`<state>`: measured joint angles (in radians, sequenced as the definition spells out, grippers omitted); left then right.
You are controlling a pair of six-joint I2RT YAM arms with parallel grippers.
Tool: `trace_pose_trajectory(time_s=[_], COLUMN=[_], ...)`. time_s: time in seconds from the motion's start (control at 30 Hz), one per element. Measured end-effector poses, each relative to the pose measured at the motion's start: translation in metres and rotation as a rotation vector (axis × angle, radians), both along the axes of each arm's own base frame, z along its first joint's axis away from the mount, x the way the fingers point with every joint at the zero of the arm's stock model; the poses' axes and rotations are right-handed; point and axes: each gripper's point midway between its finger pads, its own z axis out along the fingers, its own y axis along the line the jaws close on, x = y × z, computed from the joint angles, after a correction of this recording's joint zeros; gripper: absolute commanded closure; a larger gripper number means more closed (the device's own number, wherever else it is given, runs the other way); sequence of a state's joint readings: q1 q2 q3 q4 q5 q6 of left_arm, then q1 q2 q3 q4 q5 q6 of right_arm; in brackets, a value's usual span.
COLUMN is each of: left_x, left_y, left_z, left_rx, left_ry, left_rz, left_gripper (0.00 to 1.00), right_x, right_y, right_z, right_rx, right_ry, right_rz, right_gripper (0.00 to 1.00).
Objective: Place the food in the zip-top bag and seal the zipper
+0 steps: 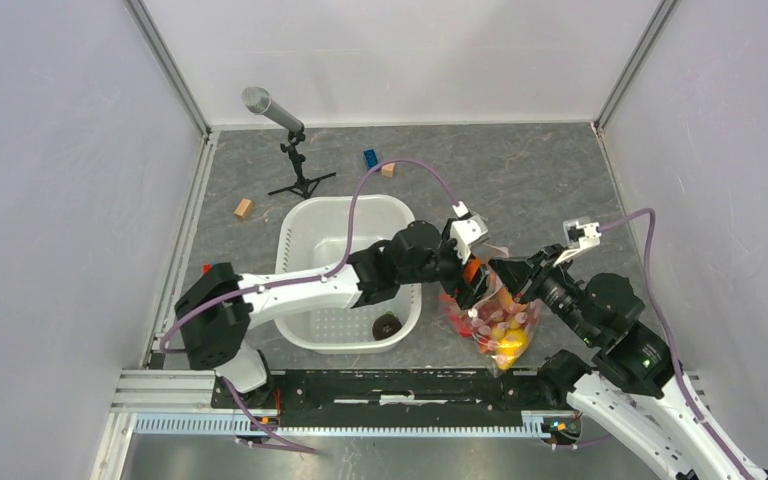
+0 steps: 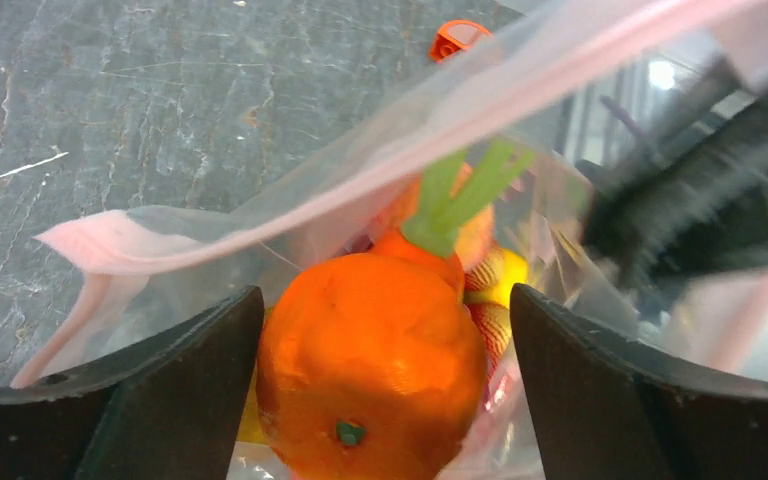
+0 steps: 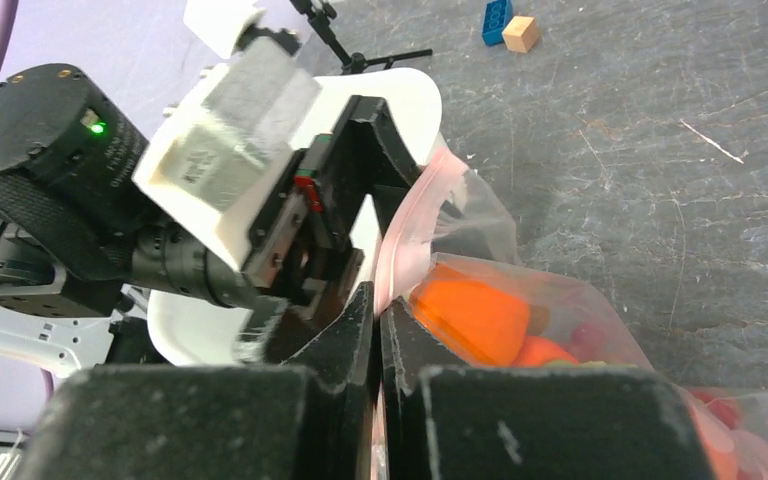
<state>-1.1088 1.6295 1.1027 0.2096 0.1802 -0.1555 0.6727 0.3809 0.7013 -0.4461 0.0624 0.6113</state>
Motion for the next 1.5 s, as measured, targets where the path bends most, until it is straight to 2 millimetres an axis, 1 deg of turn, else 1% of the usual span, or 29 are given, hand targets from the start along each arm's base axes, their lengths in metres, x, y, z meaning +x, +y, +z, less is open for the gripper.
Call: trace_pose_trajectory(time_s=[0.07, 0.13, 0.3, 0.4, 0.53, 0.63, 0.7, 0.73, 0.8, 0.87, 0.93, 1.07, 1.23, 1.33, 1.37, 1.4, 1.43, 1.47, 1.5], left_x=[-0.007, -0.012, -0.022, -0.028, -0.030, -0.023, -0.015, -0.009, 0.003, 0.013, 0.013, 0.008, 0.008, 0.009, 0.011, 0.012, 0.013, 0.015, 0.017], left_y=[0.004, 0.011, 0.028, 0.039, 0.068, 0.090, 0.099, 0.102, 0.103, 0.103, 0.100, 0.098, 0.095, 0.094, 0.095, 0.095, 0.096, 0.096, 0.096], left_z=[0.009, 0.022, 0.066, 0.096, 0.131, 0.144, 0.141, 0.135, 0.115, 0.088, 0.061, 0.049, 0.057, 0.061, 0.061, 0.061, 0.060, 0.059, 0.059], left_rx=[-0.004, -0.011, -0.058, -0.094, -0.132, -0.123, -0.094, -0.066, -0.004, 0.072, 0.140, 0.167, 0.146, 0.140, 0.142, 0.146, 0.153, 0.157, 0.160], left_ry=[0.000, -0.015, -0.058, -0.091, -0.170, -0.232, -0.247, -0.244, -0.224, -0.184, -0.133, -0.108, -0.116, -0.122, -0.122, -0.124, -0.123, -0.123, -0.124], left_rz=[-0.027, -0.047, -0.065, -0.070, -0.024, 0.025, 0.045, 0.057, 0.074, 0.078, 0.050, 0.018, 0.010, 0.015, 0.023, 0.031, 0.038, 0.043, 0.051], left_gripper=[0.00, 0.00, 0.00, 0.00, 0.00, 0.00, 0.00, 0.00, 0.00, 0.03, 0.10, 0.31, 0.69, 0.89, 0.94, 0.98, 0.98, 0.98, 0.98], right_x=[-0.002, -0.001, -0.001, -0.001, -0.002, -0.004, -0.006, -0.007, -0.009, -0.010, -0.012, -0.014, -0.013, -0.012, -0.011, -0.011, -0.010, -0.010, -0.009], right_y=[-0.003, -0.006, -0.006, -0.005, 0.002, 0.012, 0.019, 0.021, 0.024, 0.026, 0.027, 0.030, 0.031, 0.033, 0.033, 0.033, 0.033, 0.033, 0.033], right_z=[0.003, 0.006, 0.006, 0.007, 0.012, 0.022, 0.025, 0.025, 0.023, 0.023, 0.023, 0.021, 0.018, 0.015, 0.014, 0.013, 0.012, 0.012, 0.012], right_rx=[0.015, 0.025, 0.024, 0.019, -0.021, -0.054, -0.068, -0.073, -0.084, -0.089, -0.093, -0.107, -0.132, -0.150, -0.154, -0.160, -0.166, -0.170, -0.175], right_ry=[-0.009, -0.016, -0.016, -0.023, -0.040, -0.056, -0.063, -0.066, -0.069, -0.074, -0.079, -0.085, -0.090, -0.087, -0.086, -0.089, -0.091, -0.095, -0.099], right_rz=[-0.013, -0.026, -0.028, -0.022, 0.028, 0.097, 0.137, 0.153, 0.180, 0.195, 0.213, 0.237, 0.248, 0.259, 0.260, 0.261, 0.261, 0.262, 0.261], right_gripper=[0.94, 0.94, 0.95, 0.95, 0.95, 0.96, 0.96, 0.95, 0.95, 0.95, 0.95, 0.95, 0.94, 0.92, 0.91, 0.90, 0.87, 0.74, 0.57])
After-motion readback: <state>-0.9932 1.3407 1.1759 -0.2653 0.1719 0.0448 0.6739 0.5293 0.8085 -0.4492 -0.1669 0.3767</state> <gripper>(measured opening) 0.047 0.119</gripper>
